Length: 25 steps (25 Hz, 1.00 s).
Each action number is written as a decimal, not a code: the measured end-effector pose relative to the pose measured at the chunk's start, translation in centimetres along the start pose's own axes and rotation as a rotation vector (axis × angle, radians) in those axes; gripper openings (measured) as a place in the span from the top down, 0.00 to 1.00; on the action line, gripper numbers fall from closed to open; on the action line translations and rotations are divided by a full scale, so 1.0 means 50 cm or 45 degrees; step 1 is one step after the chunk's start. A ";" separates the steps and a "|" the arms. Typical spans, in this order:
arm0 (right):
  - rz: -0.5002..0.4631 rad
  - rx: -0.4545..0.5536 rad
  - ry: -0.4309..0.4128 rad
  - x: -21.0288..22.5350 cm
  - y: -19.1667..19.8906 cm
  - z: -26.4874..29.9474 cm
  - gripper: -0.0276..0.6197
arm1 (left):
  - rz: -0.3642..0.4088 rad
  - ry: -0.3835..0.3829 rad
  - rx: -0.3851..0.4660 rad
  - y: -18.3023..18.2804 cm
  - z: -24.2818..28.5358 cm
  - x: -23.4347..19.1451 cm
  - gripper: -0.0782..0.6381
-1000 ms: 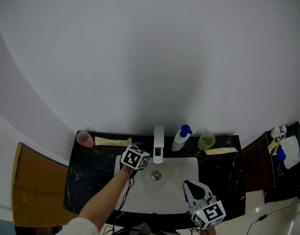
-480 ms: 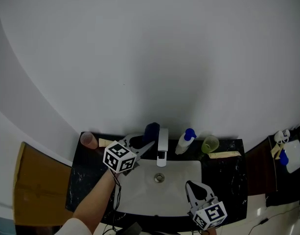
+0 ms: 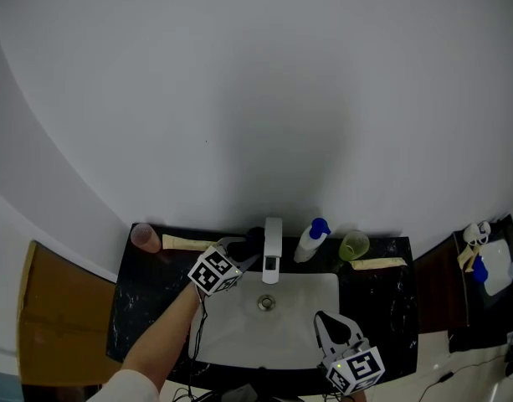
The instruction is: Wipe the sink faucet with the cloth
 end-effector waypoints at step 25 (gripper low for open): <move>0.008 0.006 0.036 0.002 0.002 0.003 0.95 | 1.028 -0.222 -0.122 -0.133 -0.075 0.034 0.72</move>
Point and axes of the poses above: the fingertips, and each gripper's own axes: z forward along the fingers, x to its right, y out of its underside, the point moved 9 cm from there along -z, backward along the fingers, and after that the axes turned 2 degrees about -z, right-handed, at the moved point
